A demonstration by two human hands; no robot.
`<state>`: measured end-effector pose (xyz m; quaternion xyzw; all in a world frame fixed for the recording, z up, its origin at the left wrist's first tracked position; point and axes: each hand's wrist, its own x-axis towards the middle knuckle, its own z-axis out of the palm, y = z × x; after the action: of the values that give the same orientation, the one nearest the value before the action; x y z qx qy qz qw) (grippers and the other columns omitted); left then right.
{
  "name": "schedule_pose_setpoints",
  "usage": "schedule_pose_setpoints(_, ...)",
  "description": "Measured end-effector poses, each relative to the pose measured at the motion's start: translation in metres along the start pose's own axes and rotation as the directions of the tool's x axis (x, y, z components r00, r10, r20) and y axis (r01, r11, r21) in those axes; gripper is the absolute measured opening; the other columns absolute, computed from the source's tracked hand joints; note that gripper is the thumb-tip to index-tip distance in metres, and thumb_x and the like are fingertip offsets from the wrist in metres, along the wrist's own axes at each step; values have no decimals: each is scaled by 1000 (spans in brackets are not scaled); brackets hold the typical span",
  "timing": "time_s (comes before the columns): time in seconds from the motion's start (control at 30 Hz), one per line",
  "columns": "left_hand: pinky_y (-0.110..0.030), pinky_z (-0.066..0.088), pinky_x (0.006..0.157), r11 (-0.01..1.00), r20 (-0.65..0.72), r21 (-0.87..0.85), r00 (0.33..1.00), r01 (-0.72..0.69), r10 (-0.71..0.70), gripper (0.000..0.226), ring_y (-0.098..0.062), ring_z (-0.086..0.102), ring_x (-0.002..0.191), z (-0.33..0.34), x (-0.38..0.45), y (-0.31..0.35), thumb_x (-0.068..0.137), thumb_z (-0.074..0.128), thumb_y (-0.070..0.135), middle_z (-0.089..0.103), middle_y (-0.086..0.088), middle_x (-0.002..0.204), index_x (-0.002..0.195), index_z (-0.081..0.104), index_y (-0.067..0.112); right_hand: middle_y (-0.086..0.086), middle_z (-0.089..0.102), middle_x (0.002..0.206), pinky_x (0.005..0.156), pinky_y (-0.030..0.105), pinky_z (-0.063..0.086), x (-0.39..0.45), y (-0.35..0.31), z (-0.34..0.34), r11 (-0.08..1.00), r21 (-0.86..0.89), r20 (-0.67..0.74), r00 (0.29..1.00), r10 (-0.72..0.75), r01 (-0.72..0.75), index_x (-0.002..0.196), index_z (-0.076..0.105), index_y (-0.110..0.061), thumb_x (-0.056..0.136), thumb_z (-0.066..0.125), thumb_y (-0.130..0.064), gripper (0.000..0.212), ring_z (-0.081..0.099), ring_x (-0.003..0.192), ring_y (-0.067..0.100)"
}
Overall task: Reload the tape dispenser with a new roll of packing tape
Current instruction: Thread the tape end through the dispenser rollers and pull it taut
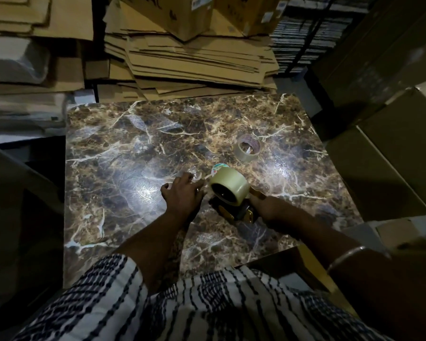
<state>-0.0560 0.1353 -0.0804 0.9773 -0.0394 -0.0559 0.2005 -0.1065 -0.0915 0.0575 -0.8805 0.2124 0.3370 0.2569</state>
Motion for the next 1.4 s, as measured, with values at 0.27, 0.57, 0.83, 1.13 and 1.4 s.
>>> schedule_pose_setpoints(0.27,-34,37,81,946,-113,-58,944,-318,311,15,-19,62,96,6,-2,16,85,61,27,66,9,98,95,72,30,-1,50,56,56,30,34,-8,51,17,948,319,-6,1000,18,-15,63,58,-24,98,46,-51,46,45,51,15)
schedule_pose_setpoints(0.57,-37,24,85,929,166,-101,914,-357,370,30,-21,44,115,31,10,34,85,47,43,54,9,115,104,67,34,6,43,51,44,28,30,-13,91,34,744,665,58,998,25,-57,86,63,-11,105,45,-31,33,39,43,17)
schedule_pose_setpoints(0.83,-49,28,98,891,395,-24,815,-453,425,60,-31,34,124,26,22,43,75,50,48,38,6,142,134,47,38,9,43,54,49,35,29,-15,95,38,735,677,130,990,-54,-49,77,59,-8,103,46,-40,43,34,44,22)
schedule_pose_setpoints(1.13,-48,23,101,874,444,-75,769,-479,460,54,-26,29,129,13,26,40,78,52,42,34,10,147,132,51,39,12,47,54,51,33,30,-10,92,33,781,624,93,993,-76,1,74,58,-6,102,49,-35,41,38,45,22)
schedule_pose_setpoints(1.4,-41,20,106,932,441,-123,822,-342,360,61,-29,32,135,5,22,51,76,65,24,43,3,144,135,53,28,14,56,75,61,33,37,3,79,28,972,209,-9,994,-109,108,87,62,-3,104,43,-38,43,54,68,22)
